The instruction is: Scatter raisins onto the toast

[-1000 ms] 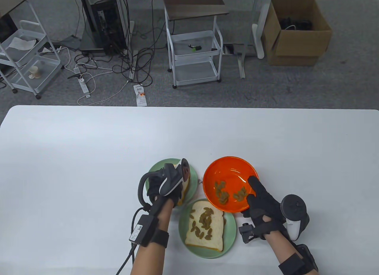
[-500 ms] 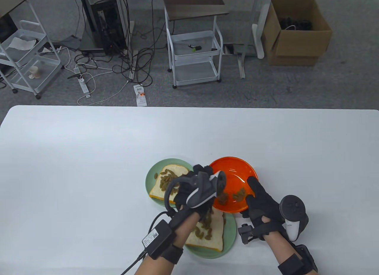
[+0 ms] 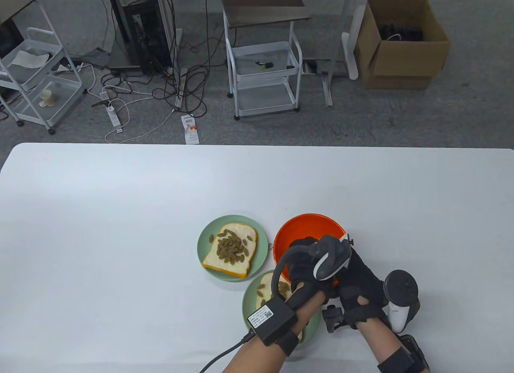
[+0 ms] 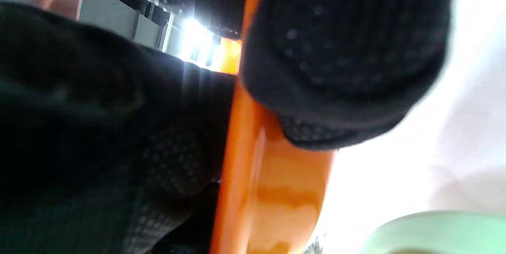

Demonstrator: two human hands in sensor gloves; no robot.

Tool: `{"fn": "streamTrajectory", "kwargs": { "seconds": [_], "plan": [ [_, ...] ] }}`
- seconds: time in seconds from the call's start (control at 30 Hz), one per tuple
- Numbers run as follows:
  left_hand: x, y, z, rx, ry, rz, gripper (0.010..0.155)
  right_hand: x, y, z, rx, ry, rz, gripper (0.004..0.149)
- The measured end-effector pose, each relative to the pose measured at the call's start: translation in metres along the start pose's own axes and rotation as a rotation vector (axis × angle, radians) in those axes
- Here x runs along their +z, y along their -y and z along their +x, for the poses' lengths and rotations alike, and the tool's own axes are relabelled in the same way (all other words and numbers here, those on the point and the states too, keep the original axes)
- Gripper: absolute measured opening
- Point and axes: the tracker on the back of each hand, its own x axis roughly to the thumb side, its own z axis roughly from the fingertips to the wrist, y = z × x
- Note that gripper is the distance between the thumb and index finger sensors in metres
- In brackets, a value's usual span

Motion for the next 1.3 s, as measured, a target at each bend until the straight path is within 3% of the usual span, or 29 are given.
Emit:
{"fn": "streamTrajectory", "kwargs": {
  "seconds": [0.27, 0.67, 0.8, 0.93, 1.0, 1.13, 1.3],
  "plan": [
    [0.003, 0.000, -0.006, 0.115, 0.113, 0.220, 0.046, 0.001, 0.003, 0.000, -0.055, -0.031, -0.006, 0.055],
    [-0.003, -0.004, -0.031, 0.213, 0.111, 0.285, 0.041, -0.006, 0.001, 0.000, 0.029, 0.007, 0.026, 0.056],
    [-0.002, -0.013, -0.056, 0.341, 0.132, 0.317, 0.042, -0.009, 0.000, -0.006, 0.059, -0.011, 0.025, 0.057],
    [-0.008, -0.021, -0.098, 0.395, 0.061, 0.342, 0.042, -0.011, -0.001, -0.008, 0.072, -0.015, 0.022, 0.057],
    [-0.015, -0.016, -0.119, 0.386, 0.010, 0.333, 0.042, -0.012, -0.001, -0.008, 0.080, -0.011, 0.019, 0.057],
    [-0.040, 0.015, -0.158, 0.358, -0.108, 0.292, 0.042, -0.013, 0.001, -0.007, 0.080, -0.007, 0.011, 0.057],
    [-0.058, 0.046, -0.172, 0.257, -0.189, 0.232, 0.041, -0.014, 0.002, -0.008, 0.077, -0.009, 0.010, 0.057]
  ]
}}
